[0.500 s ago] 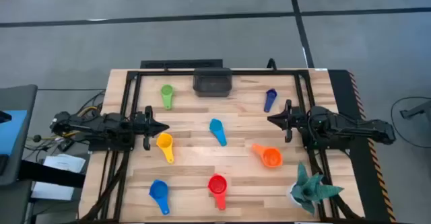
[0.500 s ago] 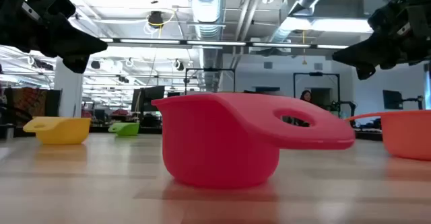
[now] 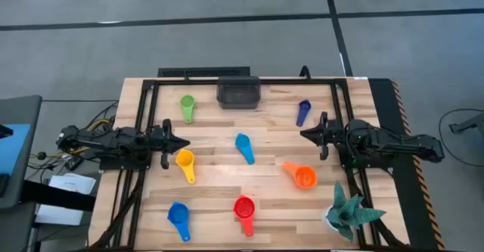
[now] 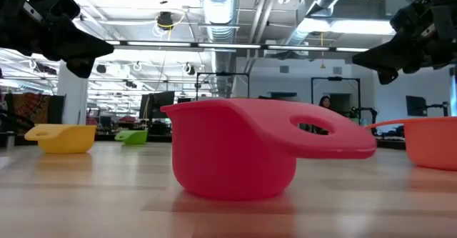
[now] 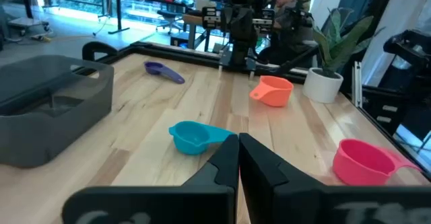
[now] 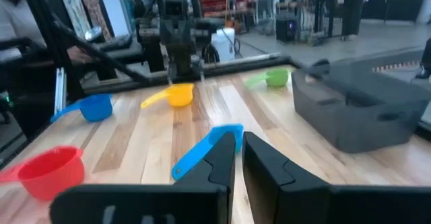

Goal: Nest measuring cups in basket
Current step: Move the orange measuring cup to the center of the table

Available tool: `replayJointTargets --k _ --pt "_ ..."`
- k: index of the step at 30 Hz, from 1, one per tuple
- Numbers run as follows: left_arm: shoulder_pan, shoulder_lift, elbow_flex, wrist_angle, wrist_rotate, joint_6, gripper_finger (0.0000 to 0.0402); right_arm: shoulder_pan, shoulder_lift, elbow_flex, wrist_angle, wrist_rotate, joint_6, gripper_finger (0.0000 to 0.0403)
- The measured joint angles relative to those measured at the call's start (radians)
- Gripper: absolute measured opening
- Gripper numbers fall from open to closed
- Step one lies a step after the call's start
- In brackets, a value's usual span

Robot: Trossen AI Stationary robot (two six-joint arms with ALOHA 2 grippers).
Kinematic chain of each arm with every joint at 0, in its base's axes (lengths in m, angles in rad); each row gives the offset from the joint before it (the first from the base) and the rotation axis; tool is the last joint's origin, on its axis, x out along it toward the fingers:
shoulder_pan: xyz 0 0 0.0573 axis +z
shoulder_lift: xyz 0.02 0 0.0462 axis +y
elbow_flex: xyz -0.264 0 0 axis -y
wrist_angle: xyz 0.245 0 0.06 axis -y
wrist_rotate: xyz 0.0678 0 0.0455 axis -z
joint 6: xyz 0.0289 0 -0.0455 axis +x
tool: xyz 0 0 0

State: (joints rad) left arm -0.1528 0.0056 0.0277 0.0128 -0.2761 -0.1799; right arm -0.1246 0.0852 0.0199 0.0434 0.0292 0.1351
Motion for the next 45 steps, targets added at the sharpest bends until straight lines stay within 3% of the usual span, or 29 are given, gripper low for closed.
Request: replayJointTargets --k 7,15,22,30,38,41,45 --pt "0.000 0.000 0.000 0.008 -0.109 -0.152 0.0000 -0.002 -0.001 0.000 0.190 0.000 0.197 0.0056" --pt "0.000 0.001 0.001 0.008 -0.127 -0.211 0.0003 -0.002 0.001 0.000 0.200 -0.001 0.444 0.0057" --pt "0.000 0.033 0.044 0.002 -0.161 -0.227 0.0047 -0.002 0.001 0.000 0.207 0.001 0.580 0.0057" --pt "0.000 0.205 0.152 0.003 -0.178 -0.226 0.0127 -0.002 0.002 0.001 0.296 0.080 0.609 0.0057" --pt "0.000 0.431 0.256 0.007 -0.178 -0.227 0.0175 -0.002 0.024 0.035 0.310 0.129 0.618 0.0059" --pt "0.000 0.517 0.301 0.007 -0.177 -0.226 0.0183 -0.002 0.070 0.073 0.306 0.129 0.618 0.0076" --pt "0.000 0.625 0.363 0.008 -0.177 -0.221 0.0186 -0.002 0.168 0.138 0.268 0.130 0.616 0.0128"
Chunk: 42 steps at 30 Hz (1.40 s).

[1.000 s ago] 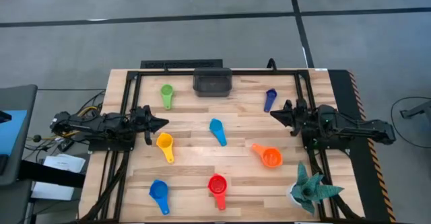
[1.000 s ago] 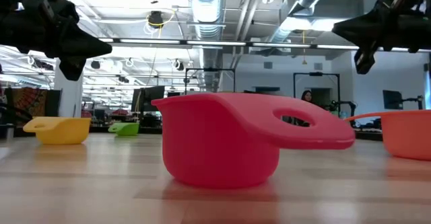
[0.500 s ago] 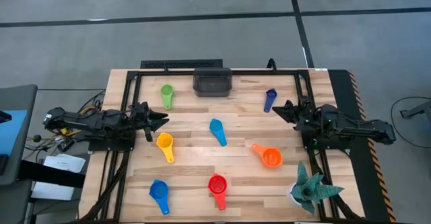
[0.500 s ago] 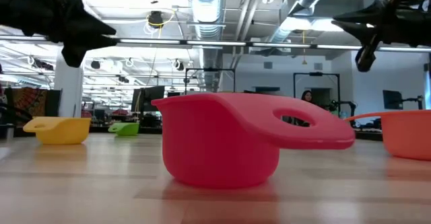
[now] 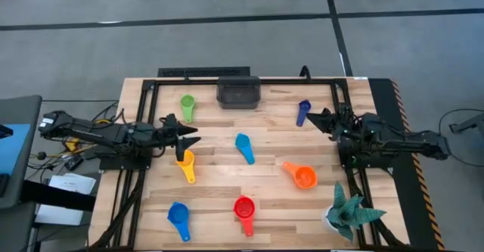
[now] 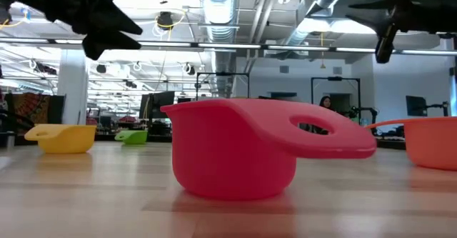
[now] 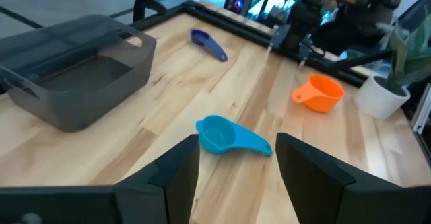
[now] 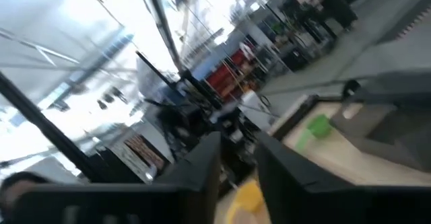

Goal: Nest measuring cups in basket
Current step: Move the orange measuring cup to the center of the table

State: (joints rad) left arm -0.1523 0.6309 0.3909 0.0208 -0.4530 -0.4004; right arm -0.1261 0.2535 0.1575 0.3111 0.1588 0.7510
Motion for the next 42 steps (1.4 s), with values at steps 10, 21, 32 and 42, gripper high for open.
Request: replayJointTargets --k 10,21,32,42 --pt "0.025 0.218 0.145 0.000 0.040 -0.012 0.0185 -0.020 0.205 0.129 -0.058 0.000 0.025 0.0225" --pt "0.025 0.465 0.310 0.000 0.064 0.007 0.0195 -0.021 0.231 0.299 -0.301 0.000 -0.082 0.0220" --pt "0.026 0.715 0.513 0.001 0.076 0.029 0.0215 -0.020 0.231 0.395 -0.534 -0.013 -0.133 0.0219" --pt "0.030 0.988 0.719 0.087 0.152 0.105 0.0216 -0.019 0.230 0.397 -0.547 -0.091 -0.200 0.0219"
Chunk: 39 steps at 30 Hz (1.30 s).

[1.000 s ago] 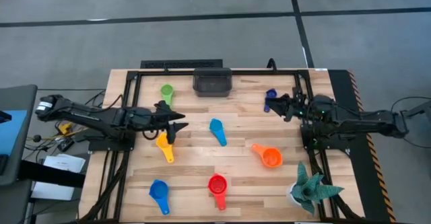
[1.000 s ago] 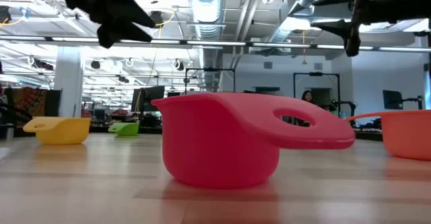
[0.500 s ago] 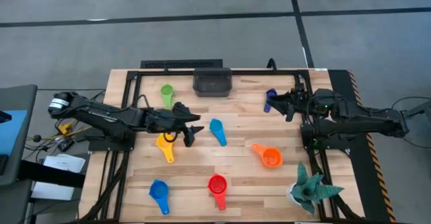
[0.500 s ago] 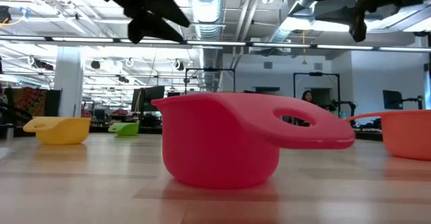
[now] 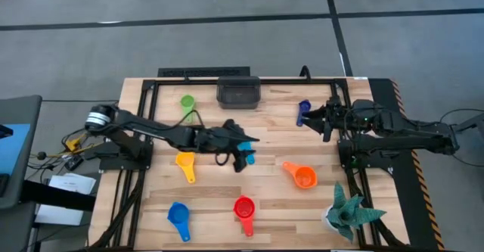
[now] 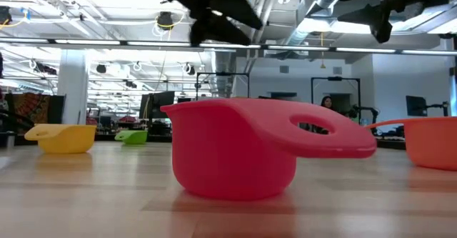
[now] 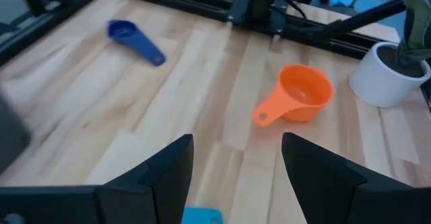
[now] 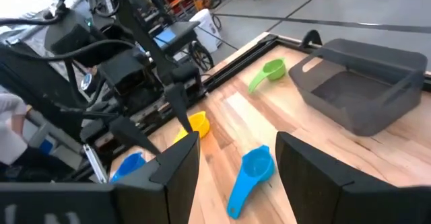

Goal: Nest measuring cups in basket
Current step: Move the orange measuring cup to the center of the table

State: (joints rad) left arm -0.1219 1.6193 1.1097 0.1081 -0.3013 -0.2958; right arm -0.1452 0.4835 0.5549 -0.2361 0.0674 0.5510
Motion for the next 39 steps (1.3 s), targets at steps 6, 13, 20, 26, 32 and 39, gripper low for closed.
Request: replayJointTargets --k 6,13,20,26,32,39 --pt "0.009 0.115 0.087 0.016 0.090 0.038 0.0216 0.023 0.000 0.000 0.006 -0.096 -0.059 0.0225" --pt "0.040 0.203 0.150 0.038 0.219 0.074 0.0216 0.119 0.033 0.002 0.017 -0.067 0.012 0.0233" --pt "0.091 0.311 0.235 0.073 0.371 0.069 0.0216 0.223 0.089 0.065 0.032 0.045 0.101 0.0217" --pt "0.114 0.400 0.325 0.085 0.469 0.138 0.0216 0.279 0.114 0.158 -0.007 0.174 0.103 0.0209" --pt "0.116 0.496 0.410 0.087 0.483 0.322 0.0216 0.295 0.137 0.195 -0.044 0.224 0.124 0.0212" --pt "0.110 0.594 0.479 0.083 0.525 0.436 0.0219 0.339 0.189 0.196 -0.042 0.222 0.175 0.0227"
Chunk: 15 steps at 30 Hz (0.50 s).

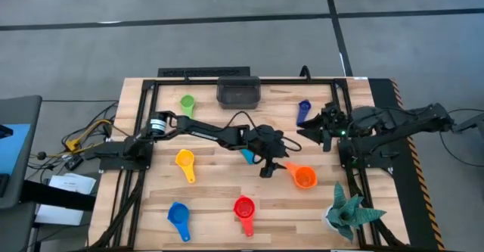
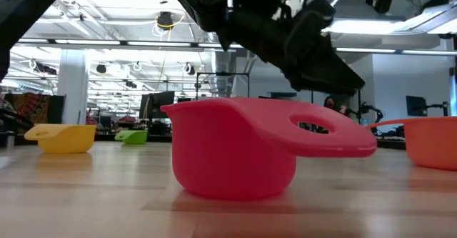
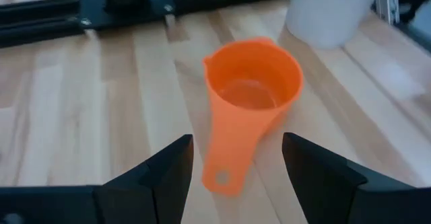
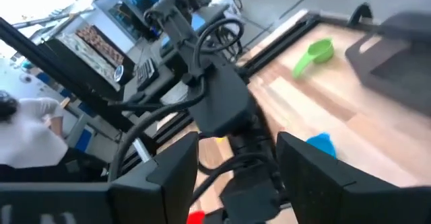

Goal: Nest measuring cups in basket
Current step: Move the orange measuring cup to the center of the table

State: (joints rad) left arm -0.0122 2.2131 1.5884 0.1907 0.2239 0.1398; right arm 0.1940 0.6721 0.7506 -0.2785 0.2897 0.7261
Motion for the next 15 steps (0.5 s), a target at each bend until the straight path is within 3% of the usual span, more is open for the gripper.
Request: replayJointTargets --k 8,15 --pt "-0.009 0.066 0.022 0.027 -0.004 0.102 0.0258 0.003 0.036 0.000 0.001 0.001 0.048 0.0226" --pt "0.013 0.068 0.022 0.070 -0.069 0.061 0.0270 0.002 -0.004 0.000 0.007 -0.001 0.010 0.0226"
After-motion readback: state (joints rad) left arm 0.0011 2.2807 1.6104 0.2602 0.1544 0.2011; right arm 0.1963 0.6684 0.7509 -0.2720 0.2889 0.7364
